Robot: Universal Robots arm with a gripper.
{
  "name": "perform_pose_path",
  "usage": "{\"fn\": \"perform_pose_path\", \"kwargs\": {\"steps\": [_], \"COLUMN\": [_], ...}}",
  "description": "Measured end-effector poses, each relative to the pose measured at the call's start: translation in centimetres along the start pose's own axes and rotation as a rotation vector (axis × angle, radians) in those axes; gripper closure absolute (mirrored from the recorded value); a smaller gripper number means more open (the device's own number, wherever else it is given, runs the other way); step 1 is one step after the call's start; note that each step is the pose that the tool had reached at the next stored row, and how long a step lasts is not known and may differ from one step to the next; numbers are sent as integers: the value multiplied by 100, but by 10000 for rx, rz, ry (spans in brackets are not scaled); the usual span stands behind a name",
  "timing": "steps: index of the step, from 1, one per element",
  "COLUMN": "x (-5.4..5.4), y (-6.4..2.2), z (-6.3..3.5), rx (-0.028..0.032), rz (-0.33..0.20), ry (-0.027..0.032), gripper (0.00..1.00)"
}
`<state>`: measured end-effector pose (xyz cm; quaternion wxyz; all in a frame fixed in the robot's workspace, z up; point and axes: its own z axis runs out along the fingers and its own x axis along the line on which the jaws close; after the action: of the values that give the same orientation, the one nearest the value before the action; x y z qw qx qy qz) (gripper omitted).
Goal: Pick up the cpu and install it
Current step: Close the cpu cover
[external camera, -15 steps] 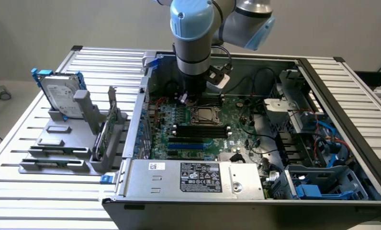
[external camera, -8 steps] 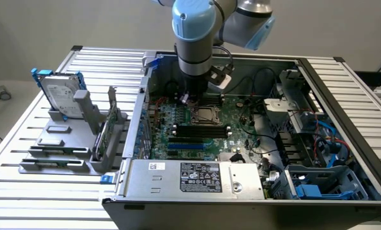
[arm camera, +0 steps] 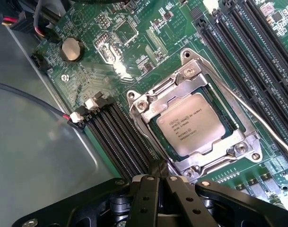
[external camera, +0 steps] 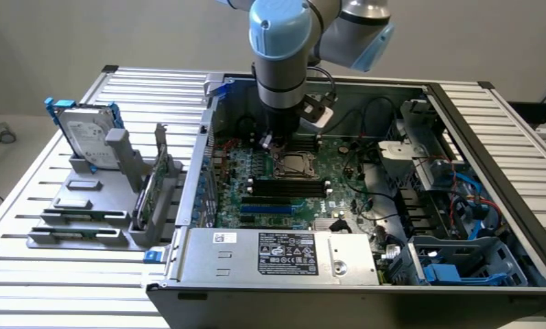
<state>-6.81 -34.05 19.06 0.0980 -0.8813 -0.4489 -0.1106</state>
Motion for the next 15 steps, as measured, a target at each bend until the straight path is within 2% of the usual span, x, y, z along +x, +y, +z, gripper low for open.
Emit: {"fn": "perform_pose_path", "kwargs": {"steps": [15], "x": [28], "y": [46], "z": [21], "rx": [5], "rz": [-1], "ry": [-2], "gripper": [89]}}
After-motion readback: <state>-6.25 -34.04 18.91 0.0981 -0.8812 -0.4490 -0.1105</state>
